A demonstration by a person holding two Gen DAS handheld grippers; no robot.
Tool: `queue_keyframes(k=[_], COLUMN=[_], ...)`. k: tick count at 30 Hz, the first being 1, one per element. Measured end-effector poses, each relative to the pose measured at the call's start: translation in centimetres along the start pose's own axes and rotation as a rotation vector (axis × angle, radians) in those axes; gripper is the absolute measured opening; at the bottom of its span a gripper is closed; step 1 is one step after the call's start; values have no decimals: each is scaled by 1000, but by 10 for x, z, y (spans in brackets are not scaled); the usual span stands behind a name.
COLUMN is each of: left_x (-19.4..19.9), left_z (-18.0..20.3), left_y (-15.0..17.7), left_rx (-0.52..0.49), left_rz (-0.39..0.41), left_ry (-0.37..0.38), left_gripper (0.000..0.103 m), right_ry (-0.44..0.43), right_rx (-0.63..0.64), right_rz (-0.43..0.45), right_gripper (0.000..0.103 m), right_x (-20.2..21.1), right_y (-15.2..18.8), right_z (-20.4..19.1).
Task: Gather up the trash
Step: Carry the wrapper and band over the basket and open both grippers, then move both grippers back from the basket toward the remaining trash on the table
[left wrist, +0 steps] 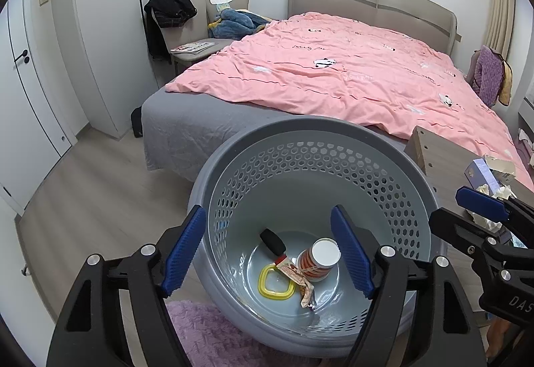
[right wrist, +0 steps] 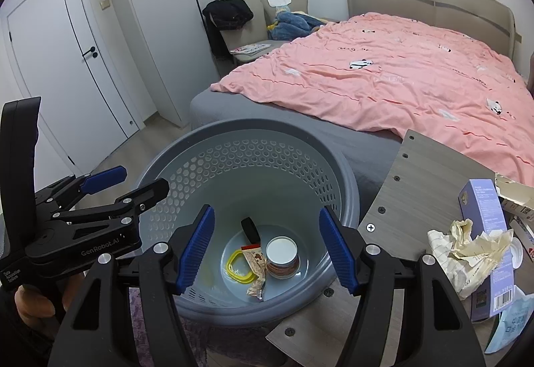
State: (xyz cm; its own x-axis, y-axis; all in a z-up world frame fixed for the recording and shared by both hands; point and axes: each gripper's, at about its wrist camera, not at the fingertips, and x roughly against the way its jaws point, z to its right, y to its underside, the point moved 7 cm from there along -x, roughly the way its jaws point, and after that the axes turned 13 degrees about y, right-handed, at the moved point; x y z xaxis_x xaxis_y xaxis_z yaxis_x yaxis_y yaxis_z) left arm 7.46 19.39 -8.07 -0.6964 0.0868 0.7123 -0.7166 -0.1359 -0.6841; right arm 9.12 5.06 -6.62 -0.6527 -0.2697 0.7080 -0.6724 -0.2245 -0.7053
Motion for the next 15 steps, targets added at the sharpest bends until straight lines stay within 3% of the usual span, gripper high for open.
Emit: queue_keyframes(k=[15], left_x=[10], left_z=[19], left_y=[7], left_rx=[-29], left_rz=[5], left_ry=[4], left_gripper=[78], right_ry=[18], right_rx=[-34], right_rz=[39], right_gripper=[71], right_x=[24], right_y=[7], right_z=[18])
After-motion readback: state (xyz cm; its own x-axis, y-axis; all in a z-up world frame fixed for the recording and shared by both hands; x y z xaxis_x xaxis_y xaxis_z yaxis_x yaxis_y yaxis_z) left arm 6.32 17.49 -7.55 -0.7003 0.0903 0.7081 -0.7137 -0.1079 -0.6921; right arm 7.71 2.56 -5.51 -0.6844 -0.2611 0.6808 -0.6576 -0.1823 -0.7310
